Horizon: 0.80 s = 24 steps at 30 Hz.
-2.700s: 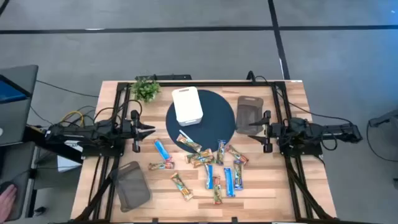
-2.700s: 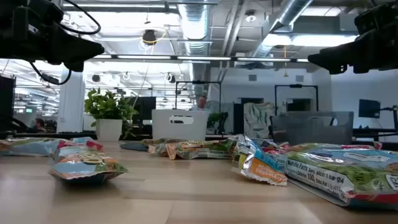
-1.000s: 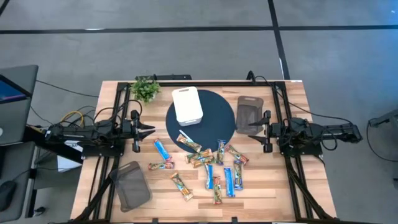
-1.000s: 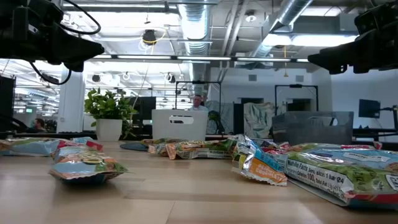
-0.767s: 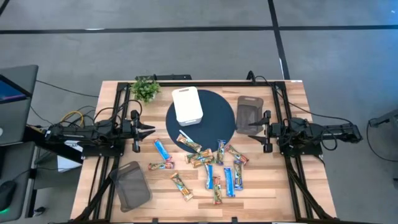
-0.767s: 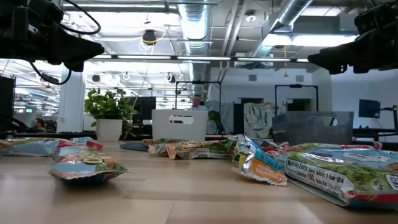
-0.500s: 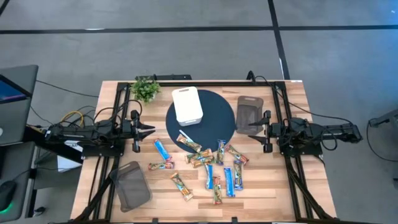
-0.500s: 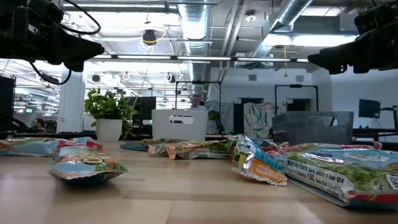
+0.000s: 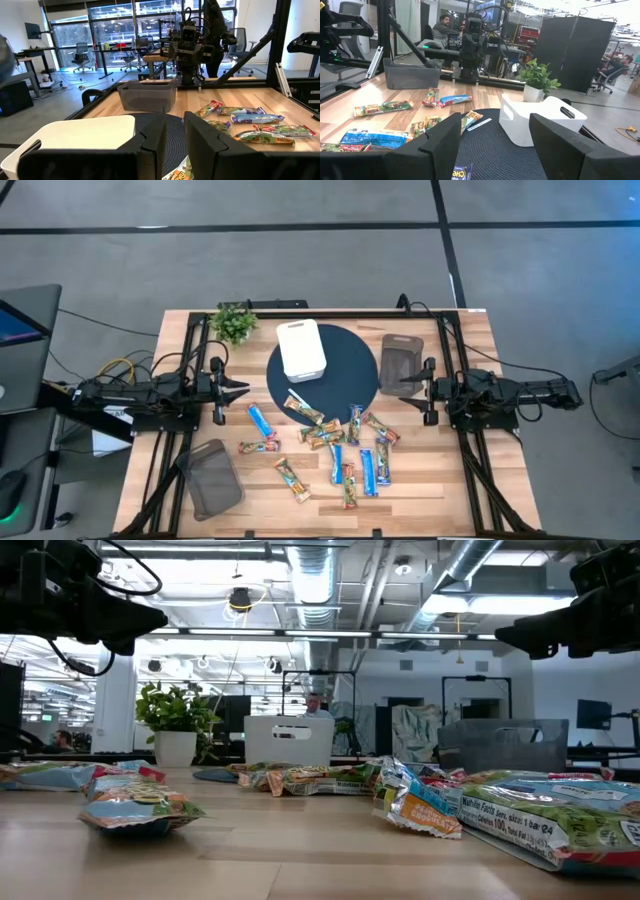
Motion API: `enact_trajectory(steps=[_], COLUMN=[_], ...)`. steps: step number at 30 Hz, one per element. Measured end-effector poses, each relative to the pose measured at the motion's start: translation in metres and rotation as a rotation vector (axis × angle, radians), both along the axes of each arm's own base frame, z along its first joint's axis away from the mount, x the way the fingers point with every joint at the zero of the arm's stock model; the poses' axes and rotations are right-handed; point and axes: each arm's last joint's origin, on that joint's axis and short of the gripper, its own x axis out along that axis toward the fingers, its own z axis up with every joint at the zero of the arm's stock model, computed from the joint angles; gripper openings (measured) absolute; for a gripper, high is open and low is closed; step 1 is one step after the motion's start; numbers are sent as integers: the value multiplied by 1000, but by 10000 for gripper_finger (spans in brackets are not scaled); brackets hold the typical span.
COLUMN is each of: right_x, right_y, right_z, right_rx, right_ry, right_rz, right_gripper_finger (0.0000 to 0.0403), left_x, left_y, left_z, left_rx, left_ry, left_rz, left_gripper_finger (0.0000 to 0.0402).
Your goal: Pick and place Granola Bars by type
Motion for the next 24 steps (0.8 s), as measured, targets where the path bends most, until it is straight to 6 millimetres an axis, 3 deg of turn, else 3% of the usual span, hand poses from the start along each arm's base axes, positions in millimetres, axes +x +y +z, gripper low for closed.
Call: enact_trajectory(steps=[5,18,20,24], right_x=[0,0,0,-1], right_y=[0,0,0,0], right_z=[0,0,5,18], right_rx=[0,8,90,516], right_ry=[0,-4,-52,-196], right_rz=[0,-1,-1,35], right_gripper_finger=[230,230,230,230], left_x=[0,-7,-7,-7], left_y=[0,6,6,7], left_z=[5,26,26,28], left_rx=[-75,-670,-795,-944], left_ry=[-59,-419,-447,-495], left_rz=[4,79,55,22], left_gripper_finger=[64,64,64,64])
